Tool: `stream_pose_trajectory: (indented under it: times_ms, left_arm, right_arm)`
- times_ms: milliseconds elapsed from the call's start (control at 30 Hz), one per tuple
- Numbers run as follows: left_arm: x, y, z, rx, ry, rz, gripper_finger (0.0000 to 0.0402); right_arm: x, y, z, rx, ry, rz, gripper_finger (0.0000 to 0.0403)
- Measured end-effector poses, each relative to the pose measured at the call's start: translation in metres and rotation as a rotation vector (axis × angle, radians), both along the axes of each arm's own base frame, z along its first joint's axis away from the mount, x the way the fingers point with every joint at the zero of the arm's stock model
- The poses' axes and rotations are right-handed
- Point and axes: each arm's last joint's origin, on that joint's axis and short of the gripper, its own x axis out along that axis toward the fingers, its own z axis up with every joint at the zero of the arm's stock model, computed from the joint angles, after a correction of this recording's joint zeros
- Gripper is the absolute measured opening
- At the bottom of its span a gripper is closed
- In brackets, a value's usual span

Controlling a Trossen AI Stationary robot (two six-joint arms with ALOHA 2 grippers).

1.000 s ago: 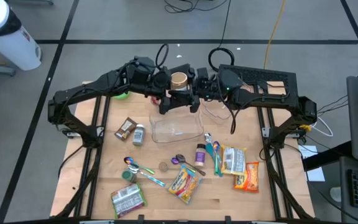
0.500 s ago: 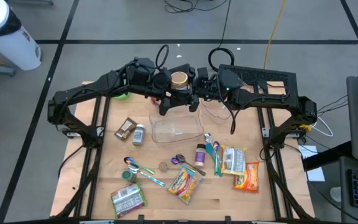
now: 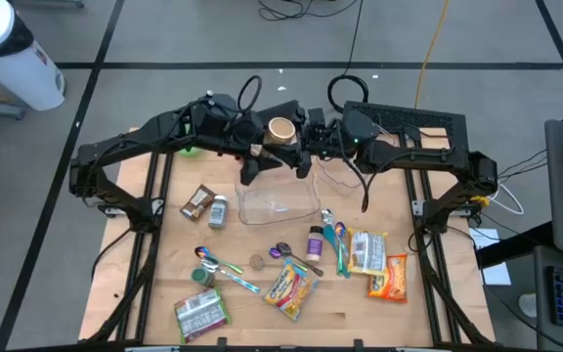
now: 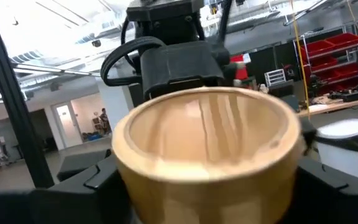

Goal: Pick & Place Food Item
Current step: Put the gold seasoning bottle into the top right transparent bin

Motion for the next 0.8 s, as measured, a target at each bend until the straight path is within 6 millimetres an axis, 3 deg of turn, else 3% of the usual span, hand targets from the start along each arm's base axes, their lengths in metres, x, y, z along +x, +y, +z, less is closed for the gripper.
stream_pose_trajectory:
  times_ms: [500,800]
  left_arm:
    - [-0.033,-0.009,0.0,0.017,0.155,0.001,0.0279]
    - [-0.037,-0.011,-0.001,0.01,0.188,-0.022,0.0279]
  right_arm:
    - [0.001,-0.01,-0.015,0.004,0.163,0.043,0.0293]
    - [0.001,-0.011,-0.017,0.033,0.195,0.066,0.0293]
